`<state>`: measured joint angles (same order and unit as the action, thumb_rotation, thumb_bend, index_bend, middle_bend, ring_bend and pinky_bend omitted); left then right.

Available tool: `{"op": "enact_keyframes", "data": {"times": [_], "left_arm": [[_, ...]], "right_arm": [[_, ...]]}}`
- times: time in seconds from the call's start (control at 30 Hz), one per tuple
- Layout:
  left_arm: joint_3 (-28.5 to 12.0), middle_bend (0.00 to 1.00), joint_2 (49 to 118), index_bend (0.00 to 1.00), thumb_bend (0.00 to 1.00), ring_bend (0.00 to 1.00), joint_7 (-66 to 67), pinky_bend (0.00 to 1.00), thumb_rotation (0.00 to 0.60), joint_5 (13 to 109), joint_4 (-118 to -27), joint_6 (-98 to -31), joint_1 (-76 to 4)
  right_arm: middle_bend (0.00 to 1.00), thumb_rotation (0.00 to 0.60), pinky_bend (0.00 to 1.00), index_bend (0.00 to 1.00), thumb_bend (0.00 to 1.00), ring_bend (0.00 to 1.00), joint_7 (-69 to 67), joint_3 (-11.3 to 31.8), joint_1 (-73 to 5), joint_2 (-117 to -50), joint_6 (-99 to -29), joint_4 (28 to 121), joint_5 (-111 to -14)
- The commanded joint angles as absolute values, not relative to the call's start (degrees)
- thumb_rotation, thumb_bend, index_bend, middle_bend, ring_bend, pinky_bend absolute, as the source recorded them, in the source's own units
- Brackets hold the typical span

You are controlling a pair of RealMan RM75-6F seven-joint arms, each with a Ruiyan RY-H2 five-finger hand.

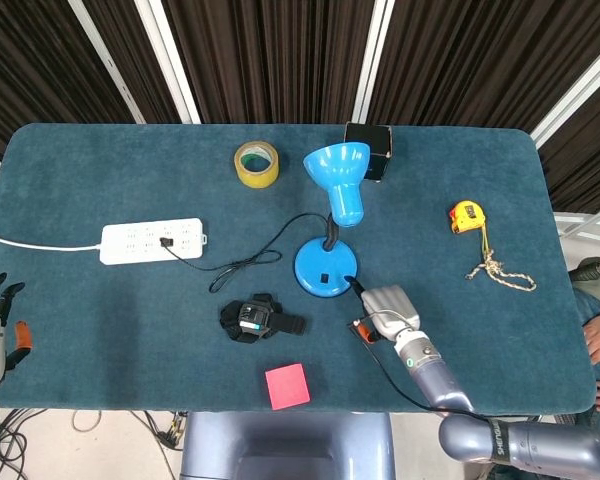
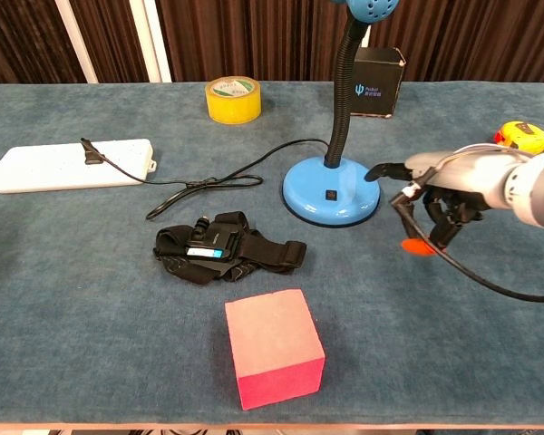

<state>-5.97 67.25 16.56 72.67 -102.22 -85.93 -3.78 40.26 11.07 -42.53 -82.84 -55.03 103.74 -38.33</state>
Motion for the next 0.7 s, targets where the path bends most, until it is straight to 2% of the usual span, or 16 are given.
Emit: {"op": "enact_keyframes", "data": {"times": [0.03, 0.7], "left_arm": [[-6.01, 0.03, 67.23, 0.17, 0.64, 0.00, 16.54, 0.00, 0.600, 72.61, -102.25, -85.91, -3.81], [-6.00, 0.03, 67.07, 0.17, 0.64, 0.00, 16.14, 0.00, 0.600, 72.68, -102.16, -85.96, -3.85]], "right_arm": [[0.53, 0.600, 0.86, 0.00, 0.40, 0.69, 41.22, 11.46, -44.31, -84.57, -55.97, 102.86, -36.53], [0.53, 0.600, 0.94, 0.00, 0.40, 0.69, 43.18, 10.94, -50.62, -88.96, -57.87, 99.97, -28.93]]}}
